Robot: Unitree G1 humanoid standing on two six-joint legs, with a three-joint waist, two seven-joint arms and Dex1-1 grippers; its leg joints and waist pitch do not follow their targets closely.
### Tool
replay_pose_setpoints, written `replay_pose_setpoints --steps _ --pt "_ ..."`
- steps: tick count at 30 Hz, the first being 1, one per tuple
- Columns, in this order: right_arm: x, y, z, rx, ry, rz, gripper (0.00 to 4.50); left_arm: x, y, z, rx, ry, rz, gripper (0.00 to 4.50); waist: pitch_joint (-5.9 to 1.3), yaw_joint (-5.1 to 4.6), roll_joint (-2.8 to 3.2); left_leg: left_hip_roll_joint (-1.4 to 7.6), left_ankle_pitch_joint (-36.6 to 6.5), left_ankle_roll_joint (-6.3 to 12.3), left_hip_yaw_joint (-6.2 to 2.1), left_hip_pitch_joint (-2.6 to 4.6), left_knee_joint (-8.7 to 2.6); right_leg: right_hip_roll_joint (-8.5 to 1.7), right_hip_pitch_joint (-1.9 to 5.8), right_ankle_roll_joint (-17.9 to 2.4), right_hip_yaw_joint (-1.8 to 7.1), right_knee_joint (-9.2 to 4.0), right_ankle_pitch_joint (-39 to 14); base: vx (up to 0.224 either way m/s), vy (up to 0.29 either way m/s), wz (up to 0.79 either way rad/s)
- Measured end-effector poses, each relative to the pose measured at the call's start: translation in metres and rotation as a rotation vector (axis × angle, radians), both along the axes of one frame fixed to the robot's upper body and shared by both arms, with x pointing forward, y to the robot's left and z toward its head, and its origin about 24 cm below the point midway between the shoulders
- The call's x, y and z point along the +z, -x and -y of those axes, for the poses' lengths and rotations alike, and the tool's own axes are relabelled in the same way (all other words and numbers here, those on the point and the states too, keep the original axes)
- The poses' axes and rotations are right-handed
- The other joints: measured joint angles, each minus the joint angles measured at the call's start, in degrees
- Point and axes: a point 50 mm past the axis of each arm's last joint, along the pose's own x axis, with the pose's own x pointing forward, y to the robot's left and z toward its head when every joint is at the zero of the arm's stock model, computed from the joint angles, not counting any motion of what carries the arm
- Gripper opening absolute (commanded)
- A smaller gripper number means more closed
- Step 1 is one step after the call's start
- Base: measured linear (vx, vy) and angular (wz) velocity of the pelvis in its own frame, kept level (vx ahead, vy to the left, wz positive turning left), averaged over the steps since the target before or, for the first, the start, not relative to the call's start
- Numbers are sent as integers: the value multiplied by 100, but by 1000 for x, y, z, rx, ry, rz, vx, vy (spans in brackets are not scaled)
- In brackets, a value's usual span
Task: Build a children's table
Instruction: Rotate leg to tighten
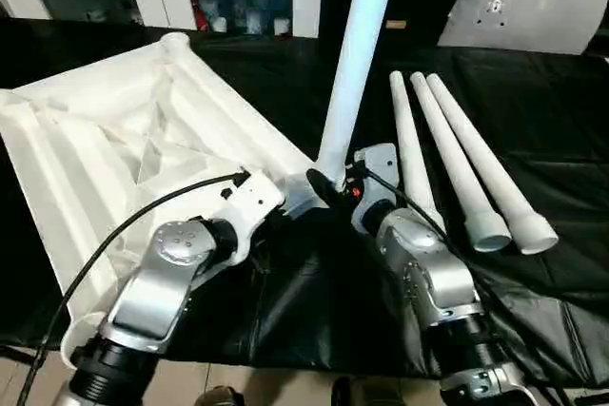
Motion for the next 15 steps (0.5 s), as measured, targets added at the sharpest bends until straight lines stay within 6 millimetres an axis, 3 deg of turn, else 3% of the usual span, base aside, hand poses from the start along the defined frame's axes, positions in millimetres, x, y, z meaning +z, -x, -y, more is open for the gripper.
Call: replay_pose_setpoints --steps 8,12,15 --pt "-3 5 12 79 -8 26 410 6 -2 -7 -56 -22 -1 0 0 32 0 0 2 1 2 -61 -3 0 -61 -5 -4 1 4 0 0 0" --pt "-3 11 26 147 8 46 441 7 -3 -12 -118 -40 4 0 0 95 -1 1 7 9 4 -77 -2 0 -83 -5 -5 5 4 0 0 0" --pt "-1 19 46 266 100 75 441 8 -2 -26 -250 -76 -2 0 1 194 -1 1 11 16 12 -77 1 0 -83 -5 -5 5 5 0 0 0"
